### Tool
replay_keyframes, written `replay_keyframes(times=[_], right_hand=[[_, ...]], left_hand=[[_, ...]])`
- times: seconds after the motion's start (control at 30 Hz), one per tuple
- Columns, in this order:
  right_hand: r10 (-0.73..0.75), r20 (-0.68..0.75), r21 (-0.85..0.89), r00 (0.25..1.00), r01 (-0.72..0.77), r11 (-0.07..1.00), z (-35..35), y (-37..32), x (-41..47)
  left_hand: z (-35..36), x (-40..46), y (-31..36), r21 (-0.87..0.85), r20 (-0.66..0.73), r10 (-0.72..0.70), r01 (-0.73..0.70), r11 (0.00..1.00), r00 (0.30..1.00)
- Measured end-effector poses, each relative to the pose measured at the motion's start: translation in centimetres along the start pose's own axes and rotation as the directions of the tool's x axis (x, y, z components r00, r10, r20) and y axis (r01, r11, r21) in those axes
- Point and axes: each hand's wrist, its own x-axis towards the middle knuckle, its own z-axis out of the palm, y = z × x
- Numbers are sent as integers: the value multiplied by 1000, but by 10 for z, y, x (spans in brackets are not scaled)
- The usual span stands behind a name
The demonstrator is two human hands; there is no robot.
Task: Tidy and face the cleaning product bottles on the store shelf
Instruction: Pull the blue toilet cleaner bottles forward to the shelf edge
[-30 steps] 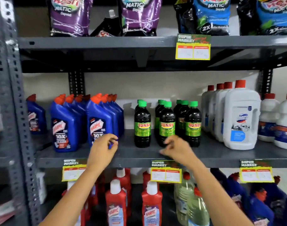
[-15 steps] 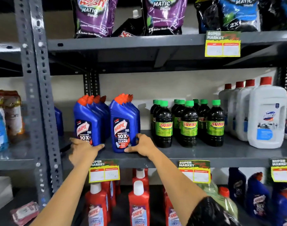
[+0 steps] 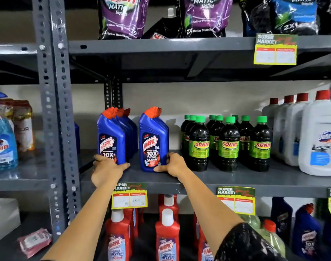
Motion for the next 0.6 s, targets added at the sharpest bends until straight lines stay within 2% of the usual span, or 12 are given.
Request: replay_keyframes(times=[0.6], right_hand=[[-18, 0, -85, 1000, 18, 996, 3, 1, -5]], left_hand=[[0, 12, 1, 22, 68, -12, 10, 1000, 998]])
